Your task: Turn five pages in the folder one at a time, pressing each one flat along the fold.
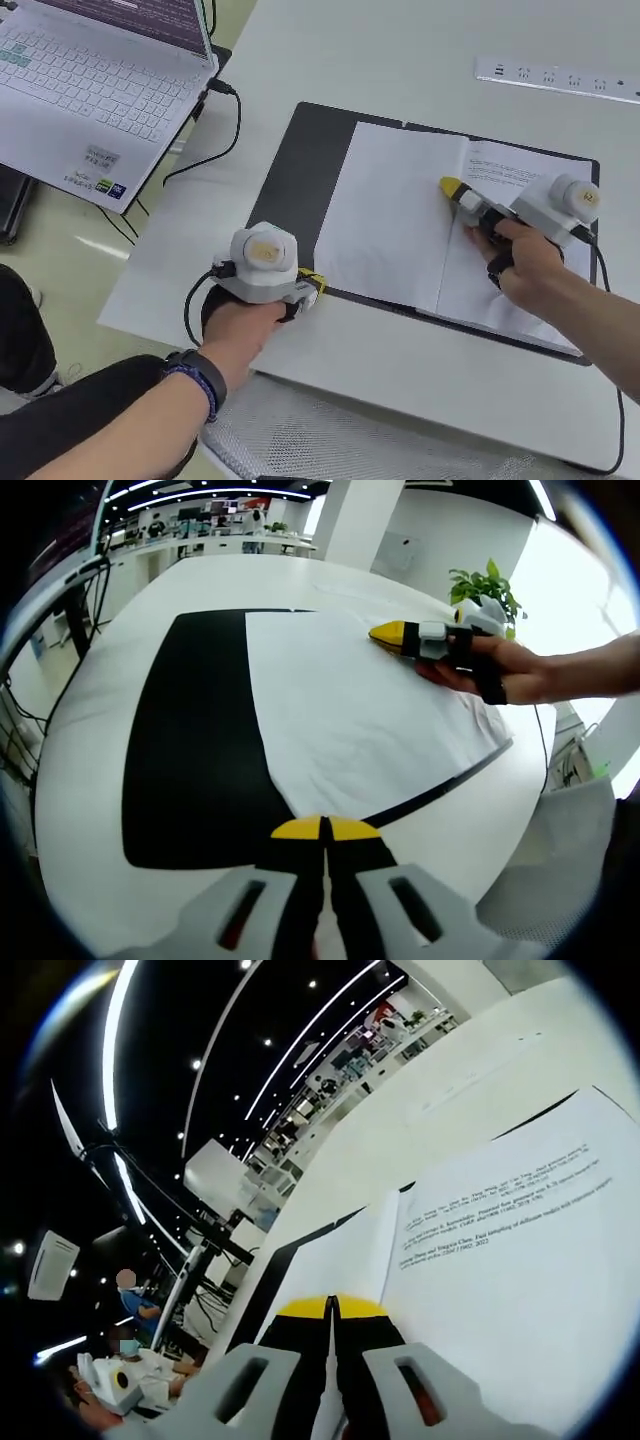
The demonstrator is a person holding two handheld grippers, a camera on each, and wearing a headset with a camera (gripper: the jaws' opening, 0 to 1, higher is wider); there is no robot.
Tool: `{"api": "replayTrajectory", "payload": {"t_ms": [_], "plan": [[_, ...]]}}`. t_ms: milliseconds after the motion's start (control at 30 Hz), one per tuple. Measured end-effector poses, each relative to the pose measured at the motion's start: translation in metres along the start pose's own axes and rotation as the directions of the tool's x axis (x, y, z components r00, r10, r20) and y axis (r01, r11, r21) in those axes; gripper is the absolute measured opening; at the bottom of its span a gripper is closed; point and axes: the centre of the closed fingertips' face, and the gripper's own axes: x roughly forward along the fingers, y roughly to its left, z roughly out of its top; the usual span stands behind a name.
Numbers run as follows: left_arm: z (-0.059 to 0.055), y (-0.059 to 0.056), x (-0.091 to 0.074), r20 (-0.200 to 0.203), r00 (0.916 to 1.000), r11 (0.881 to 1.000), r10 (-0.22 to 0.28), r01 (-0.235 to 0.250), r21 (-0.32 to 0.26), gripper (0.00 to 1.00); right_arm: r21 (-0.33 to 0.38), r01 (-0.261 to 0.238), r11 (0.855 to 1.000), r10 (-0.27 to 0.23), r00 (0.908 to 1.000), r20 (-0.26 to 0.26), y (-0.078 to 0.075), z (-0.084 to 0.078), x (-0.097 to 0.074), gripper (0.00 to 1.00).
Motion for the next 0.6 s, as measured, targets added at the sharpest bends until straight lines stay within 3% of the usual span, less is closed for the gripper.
{"api": "replayTrajectory", "payload": {"t_ms": [33, 133, 600], "plan": [[0.000, 0.000, 0.000, 0.001, 1.0000, 1.000, 0.000, 0.000, 0.000, 0.00, 0.003, 0.012, 1.000, -0.012, 0.9999, 0.010, -0.011, 0.005, 0.006, 0.00], [0.000, 0.000, -0.001, 0.005, 1.0000, 1.000, 0.000, 0.000, -0.001, 0.00, 0.018, 0.026, 1.000, -0.026, 0.9991, 0.033, -0.018, 0.011, 0.010, 0.00], [0.001, -0.001, 0.000, -0.008, 0.9999, 0.999, -0.007, 0.007, 0.037, 0.00, 0.037, 0.064, 0.997, -0.068, 0.9913, 0.113, -0.023, 0.032, 0.024, 0.00]]}}
